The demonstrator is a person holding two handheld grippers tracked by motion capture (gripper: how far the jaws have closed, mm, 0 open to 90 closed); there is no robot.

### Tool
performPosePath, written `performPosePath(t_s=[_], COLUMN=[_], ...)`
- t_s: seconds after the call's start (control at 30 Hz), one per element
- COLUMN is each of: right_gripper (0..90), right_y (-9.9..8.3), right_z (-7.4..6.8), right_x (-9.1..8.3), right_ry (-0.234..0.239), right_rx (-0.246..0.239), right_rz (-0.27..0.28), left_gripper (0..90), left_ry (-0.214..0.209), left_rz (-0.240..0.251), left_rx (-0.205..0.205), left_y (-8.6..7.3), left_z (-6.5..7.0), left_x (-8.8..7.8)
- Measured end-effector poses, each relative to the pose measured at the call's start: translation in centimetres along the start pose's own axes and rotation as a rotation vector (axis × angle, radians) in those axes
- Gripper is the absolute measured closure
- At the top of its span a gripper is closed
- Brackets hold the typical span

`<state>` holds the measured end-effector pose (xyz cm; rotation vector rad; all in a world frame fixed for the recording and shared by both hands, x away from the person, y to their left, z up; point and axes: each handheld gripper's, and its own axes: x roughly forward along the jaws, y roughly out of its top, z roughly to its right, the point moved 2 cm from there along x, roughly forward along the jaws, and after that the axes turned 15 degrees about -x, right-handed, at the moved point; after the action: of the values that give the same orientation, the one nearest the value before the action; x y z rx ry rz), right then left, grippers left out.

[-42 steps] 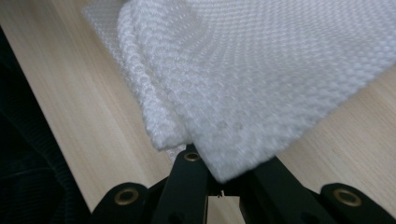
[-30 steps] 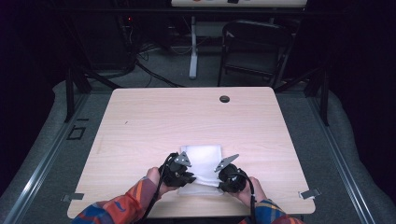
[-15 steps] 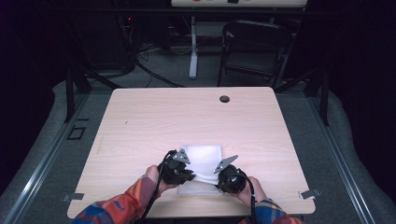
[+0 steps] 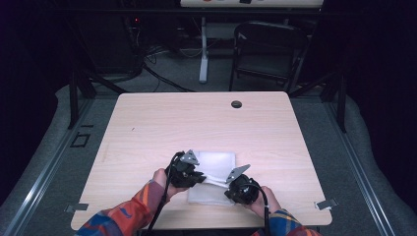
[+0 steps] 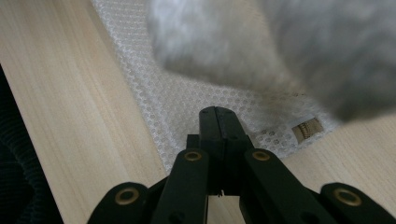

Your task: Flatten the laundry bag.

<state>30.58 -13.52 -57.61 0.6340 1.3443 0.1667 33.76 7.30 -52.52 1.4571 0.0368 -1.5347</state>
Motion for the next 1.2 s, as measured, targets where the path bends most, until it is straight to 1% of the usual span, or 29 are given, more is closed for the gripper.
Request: performPosePath(t_s=[0.07,0.2,0.23,0.27,0.43,0.47,0.67,0.73,0.77,0.8,0.9,0.93,1.0,1.03,1.13,1.17,1.2], right_gripper=[90.0,90.0,90.0,90.0,90.0,90.0,90.0,90.0,90.0,90.0,90.0,90.0,90.0,90.0,90.0,90.0,90.0], right_y=[0.0,0.0,0.0,0.0,0.0,0.0,0.0,0.0,0.1,0.1,0.2,0.1,0.1,0.1,0.0,0.0,0.0], right_z=[0.0,-0.1,-0.1,0.0,-0.1,-0.1,-0.2,-0.2,-0.2,-0.2,-0.2,-0.2,-0.2,-0.1,-0.1,-0.1,0.0], right_x=[0.0,0.0,0.0,0.0,0.0,0.0,0.0,0.0,0.0,0.0,0.0,-0.1,0.1,0.0,0.0,0.0,0.0], right_ry=[0.000,-0.005,-0.005,-0.003,-0.003,-0.004,-0.010,-0.011,-0.014,-0.014,-0.017,-0.011,-0.018,-0.013,-0.004,-0.004,-0.002], right_rx=[-0.001,0.003,0.004,-0.002,-0.004,-0.003,0.004,0.011,0.017,0.008,0.007,0.003,0.018,0.012,0.007,0.007,0.017], right_rz=[0.001,0.005,0.006,0.000,0.001,0.002,0.004,-0.005,-0.005,-0.017,-0.013,-0.022,-0.001,-0.007,-0.005,-0.005,0.000], left_gripper=[81.9,82.0,82.0,82.1,82.2,82.2,82.4,82.5,82.6,82.6,82.8,82.8,82.8,82.8,82.8,82.9,82.9], left_ry=[0.001,0.012,0.015,0.019,0.026,0.028,0.042,0.040,0.048,0.050,0.062,0.066,0.065,0.059,0.061,0.061,0.063], left_rz=[0.001,0.002,0.001,0.005,0.008,0.014,0.030,0.032,0.036,0.038,0.050,0.056,0.063,0.066,0.080,0.080,0.082], left_rx=[-0.005,0.002,-0.002,0.000,0.002,-0.005,-0.012,-0.012,-0.007,-0.004,-0.001,-0.001,-0.005,-0.009,-0.015,-0.015,-0.009], left_y=[0.2,0.5,0.6,0.7,1.3,1.4,2.3,2.4,2.7,2.8,3.3,3.5,3.8,3.9,4.5,4.5,4.8], left_z=[-0.1,-0.3,-0.3,-0.4,-0.7,-0.7,-1.3,-1.4,-1.6,-1.6,-1.9,-2.0,-2.2,-2.3,-2.6,-2.6,-2.7], left_x=[-0.1,-0.2,-0.2,-0.2,-0.1,-0.1,-0.1,-0.1,0.0,0.0,0.0,0.0,0.0,0.0,-0.1,-0.1,-0.1])
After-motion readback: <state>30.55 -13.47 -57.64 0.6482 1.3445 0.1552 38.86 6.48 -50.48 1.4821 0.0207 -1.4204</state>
